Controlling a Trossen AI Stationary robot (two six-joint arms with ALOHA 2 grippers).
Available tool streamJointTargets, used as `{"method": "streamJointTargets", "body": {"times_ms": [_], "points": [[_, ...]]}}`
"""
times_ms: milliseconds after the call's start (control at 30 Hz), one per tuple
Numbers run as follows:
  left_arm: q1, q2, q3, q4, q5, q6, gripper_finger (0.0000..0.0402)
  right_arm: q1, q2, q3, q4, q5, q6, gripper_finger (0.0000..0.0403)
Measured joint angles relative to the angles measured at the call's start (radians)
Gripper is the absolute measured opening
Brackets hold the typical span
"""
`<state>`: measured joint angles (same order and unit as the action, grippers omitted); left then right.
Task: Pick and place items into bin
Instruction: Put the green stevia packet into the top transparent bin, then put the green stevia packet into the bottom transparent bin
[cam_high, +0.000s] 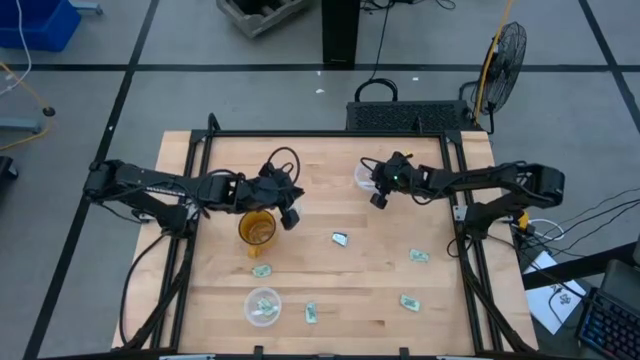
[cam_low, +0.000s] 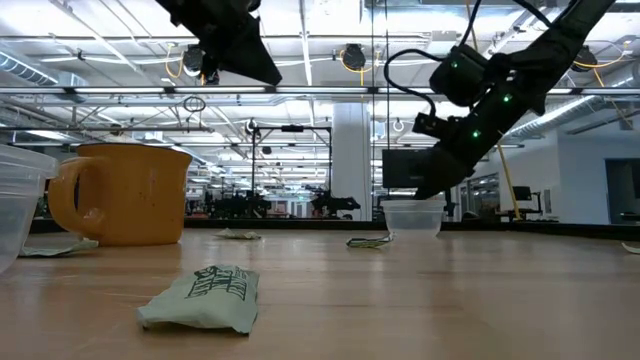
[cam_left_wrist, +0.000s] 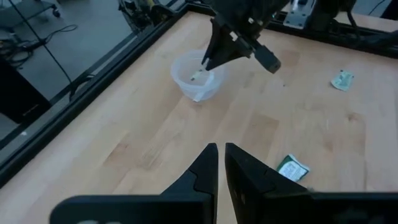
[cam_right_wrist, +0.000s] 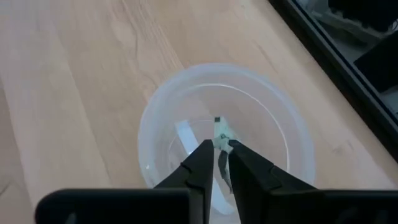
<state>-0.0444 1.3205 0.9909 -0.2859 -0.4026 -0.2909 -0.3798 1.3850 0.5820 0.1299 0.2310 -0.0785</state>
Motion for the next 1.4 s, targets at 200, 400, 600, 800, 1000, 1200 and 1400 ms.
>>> {"method": "streamJointTargets", "body": {"times_ms": [200, 400, 600, 800, 1000, 1200, 1400], "points": [[0.015, 0.0, 0.0, 0.0, 0.001, -0.007, 0.0037, 0.0, 0.0, 0.0, 0.026, 0.001, -0.014, 0.0061], [0.066, 0.007, 0.0, -0.011, 0.003, -0.009, 0.0037, 0.0, -0.001, 0.0, 0.072, 0.002, -0.042, 0.009], [0.146, 0.078, 0.0, -0.071, 0.043, 0.0, 0.0037, 0.005, -0.044, 0.0, 0.161, 0.002, -0.07, 0.0116], [0.201, 0.197, 0.0, -0.044, 0.089, 0.059, 0.0058, 0.049, -0.118, 0.0, 0.228, -0.098, -0.069, 0.0122], [0.262, 0.251, 0.0, -0.074, 0.166, 0.057, 0.0133, 0.111, -0.148, 0.0, 0.215, -0.385, 0.061, 0.0115], [0.321, 0.265, 0.0, -0.148, 0.292, 0.026, 0.0171, 0.2, -0.148, -0.033, 0.2, -0.528, 0.119, 0.0114], [0.449, 0.266, 0.0, -0.18, 0.581, 0.174, 0.0159, 0.256, -0.148, -0.073, 0.202, -0.523, 0.096, 0.0114]]}}
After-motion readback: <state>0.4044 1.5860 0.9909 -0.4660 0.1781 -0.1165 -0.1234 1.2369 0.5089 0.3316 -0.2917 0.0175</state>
